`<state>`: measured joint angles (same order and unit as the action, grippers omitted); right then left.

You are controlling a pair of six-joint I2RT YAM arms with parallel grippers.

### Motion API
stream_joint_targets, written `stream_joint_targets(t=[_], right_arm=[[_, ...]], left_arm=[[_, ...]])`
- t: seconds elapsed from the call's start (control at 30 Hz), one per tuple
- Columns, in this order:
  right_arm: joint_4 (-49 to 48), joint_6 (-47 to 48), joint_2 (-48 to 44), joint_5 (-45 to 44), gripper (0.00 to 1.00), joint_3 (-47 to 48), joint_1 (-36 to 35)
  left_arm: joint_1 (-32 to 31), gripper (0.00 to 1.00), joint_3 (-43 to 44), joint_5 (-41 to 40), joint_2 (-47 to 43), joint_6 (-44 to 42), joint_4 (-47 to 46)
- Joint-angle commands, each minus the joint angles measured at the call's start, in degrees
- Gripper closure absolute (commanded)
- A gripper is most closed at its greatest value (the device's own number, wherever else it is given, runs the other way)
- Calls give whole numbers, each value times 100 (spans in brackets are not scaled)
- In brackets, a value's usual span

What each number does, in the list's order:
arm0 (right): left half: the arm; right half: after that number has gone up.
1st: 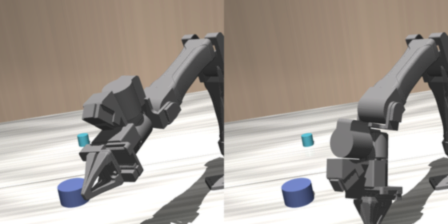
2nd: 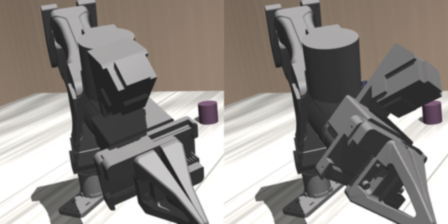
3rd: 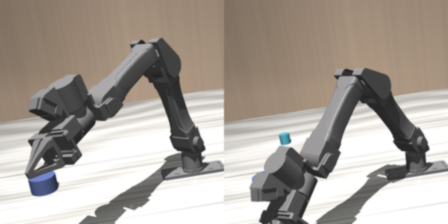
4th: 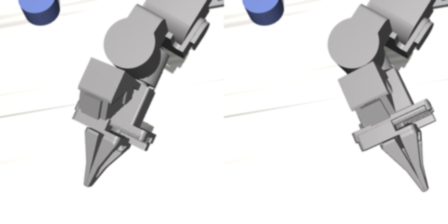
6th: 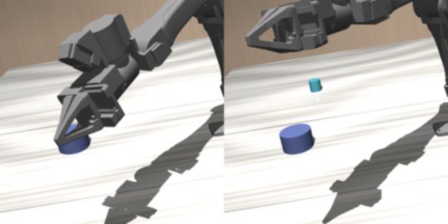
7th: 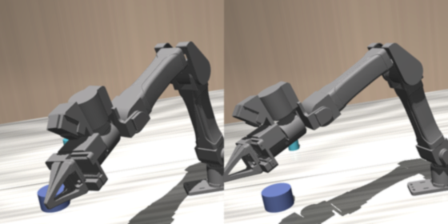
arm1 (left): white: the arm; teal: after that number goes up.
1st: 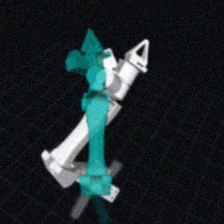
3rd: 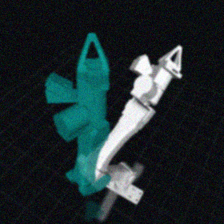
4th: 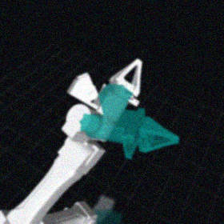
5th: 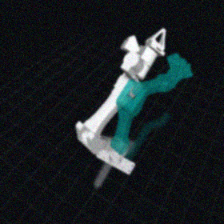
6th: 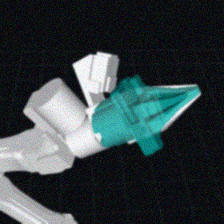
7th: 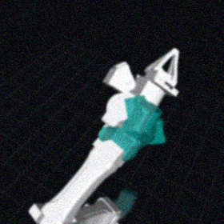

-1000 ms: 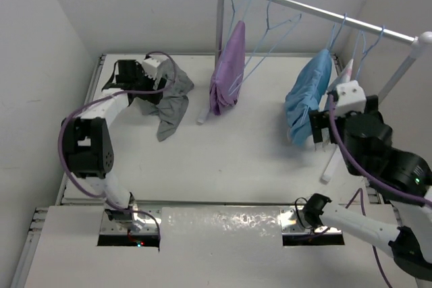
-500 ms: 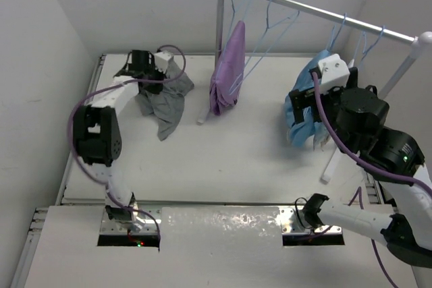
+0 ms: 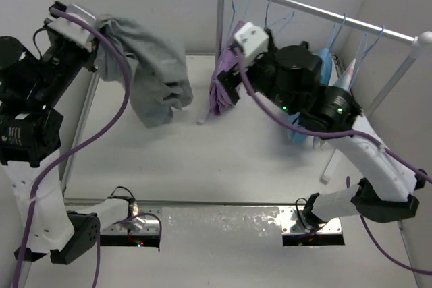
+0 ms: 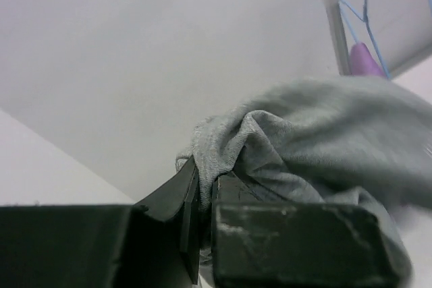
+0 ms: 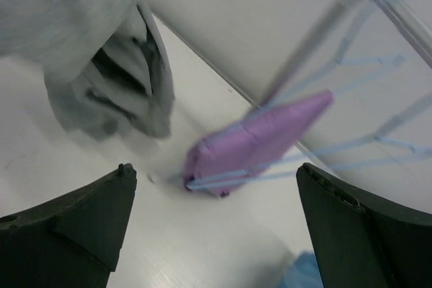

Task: Place the t-shirt on the hanger
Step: Place the T-shirt at the center of the board.

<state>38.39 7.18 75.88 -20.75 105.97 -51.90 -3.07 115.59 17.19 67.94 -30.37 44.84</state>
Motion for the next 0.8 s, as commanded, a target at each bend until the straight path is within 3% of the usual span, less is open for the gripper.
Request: stream_joint_targets(t=[0.0,0.07,0.17,0.33,0.43,0.67,0.77], right_arm=[[-762,582,532,335,1,257,-434],[-982,653,604,414,1,126,-461],[-1447,618,507,747,1,-453,-470],[-1668,547,226,897,1,-964,-549],[-1607,617,226,845,1,-1017,-628],[-1388,601,436,459,1,-851,-699],[-1150,486,481,221,1,-929,-812]], left_arm=[[17,100,147,-540,439,31,553],[17,100,551,-910,658,84,403],[8,100,1062,-631,904,215,578],[8,100,501,965,782,199,954],[8,100,517,1382,817,277,1167],[-1,100,798,1577,747,400,1027],[-1,100,597,1244,703,628,694]])
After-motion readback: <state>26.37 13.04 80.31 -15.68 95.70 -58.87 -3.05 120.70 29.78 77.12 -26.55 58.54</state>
